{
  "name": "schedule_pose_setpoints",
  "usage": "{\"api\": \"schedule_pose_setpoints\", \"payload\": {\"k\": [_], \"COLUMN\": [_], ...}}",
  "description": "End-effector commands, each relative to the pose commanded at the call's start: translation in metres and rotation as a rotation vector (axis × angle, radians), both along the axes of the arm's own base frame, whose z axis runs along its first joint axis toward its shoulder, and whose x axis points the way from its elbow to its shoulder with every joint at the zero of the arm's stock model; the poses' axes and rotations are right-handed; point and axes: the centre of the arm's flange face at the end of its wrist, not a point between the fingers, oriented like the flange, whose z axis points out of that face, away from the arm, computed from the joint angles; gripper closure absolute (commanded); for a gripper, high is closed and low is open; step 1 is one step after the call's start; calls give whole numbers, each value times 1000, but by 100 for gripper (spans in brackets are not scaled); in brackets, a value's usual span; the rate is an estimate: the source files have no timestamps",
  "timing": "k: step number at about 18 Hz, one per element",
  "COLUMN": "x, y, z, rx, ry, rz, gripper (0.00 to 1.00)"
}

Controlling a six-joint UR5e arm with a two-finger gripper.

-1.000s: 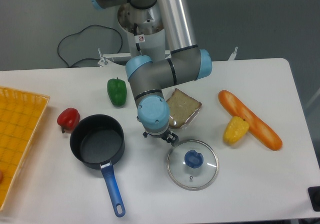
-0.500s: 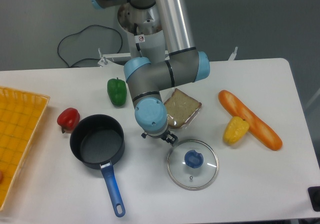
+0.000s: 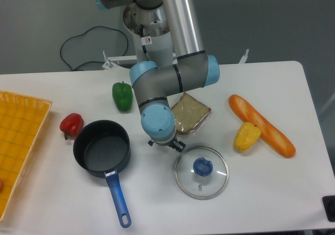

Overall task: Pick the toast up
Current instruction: 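Lower the gripper to the toast bag edge and close on it, then drag the bagged toast toward the saucepan with the gripper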

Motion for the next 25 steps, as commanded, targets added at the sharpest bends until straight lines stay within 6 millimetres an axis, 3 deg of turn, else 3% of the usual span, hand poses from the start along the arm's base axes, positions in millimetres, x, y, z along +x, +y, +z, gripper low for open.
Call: {"api": "schedule_pose_setpoints", "payload": {"k": [3, 5, 8, 12, 19, 25], "x": [1, -1, 0, 0, 0, -1], "y": [1, 1, 2, 2, 3, 23], "z": [0, 2, 2, 3, 7, 57], "rx": [0, 3, 1, 0, -1, -15], "ry": [0, 2, 2, 3, 4, -14], "rz": [0, 3, 3, 1, -1, -32], "gripper": [60, 73, 81, 100, 100, 100]}}
